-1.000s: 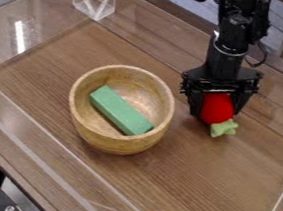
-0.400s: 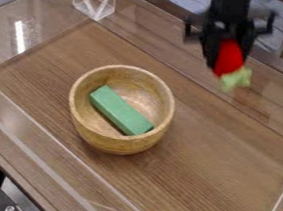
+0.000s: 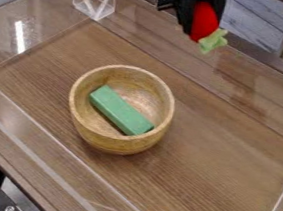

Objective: Move the red fruit to the left

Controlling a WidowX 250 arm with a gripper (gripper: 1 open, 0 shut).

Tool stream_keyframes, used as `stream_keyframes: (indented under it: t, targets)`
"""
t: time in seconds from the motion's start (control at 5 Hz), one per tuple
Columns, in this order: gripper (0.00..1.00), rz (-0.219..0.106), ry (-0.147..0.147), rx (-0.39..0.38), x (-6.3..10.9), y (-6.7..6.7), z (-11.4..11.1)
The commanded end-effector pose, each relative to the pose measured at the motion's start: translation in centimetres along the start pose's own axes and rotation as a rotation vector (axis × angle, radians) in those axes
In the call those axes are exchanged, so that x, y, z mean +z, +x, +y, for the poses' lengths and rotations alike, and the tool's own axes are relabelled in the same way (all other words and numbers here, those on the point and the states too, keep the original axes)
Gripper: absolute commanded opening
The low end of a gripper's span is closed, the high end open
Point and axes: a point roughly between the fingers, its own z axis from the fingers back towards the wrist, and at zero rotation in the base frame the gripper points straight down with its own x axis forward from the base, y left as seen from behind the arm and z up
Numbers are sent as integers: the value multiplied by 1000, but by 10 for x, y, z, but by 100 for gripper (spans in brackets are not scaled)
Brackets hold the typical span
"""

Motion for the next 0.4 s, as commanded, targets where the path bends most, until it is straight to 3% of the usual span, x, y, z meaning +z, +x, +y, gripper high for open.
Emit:
stream_keyframes:
  t: [0.0,0.2]
  targets:
    - [0,-65,-56,-14,23,-3,1]
    - [0,-67,-54,-30,17,-10,4]
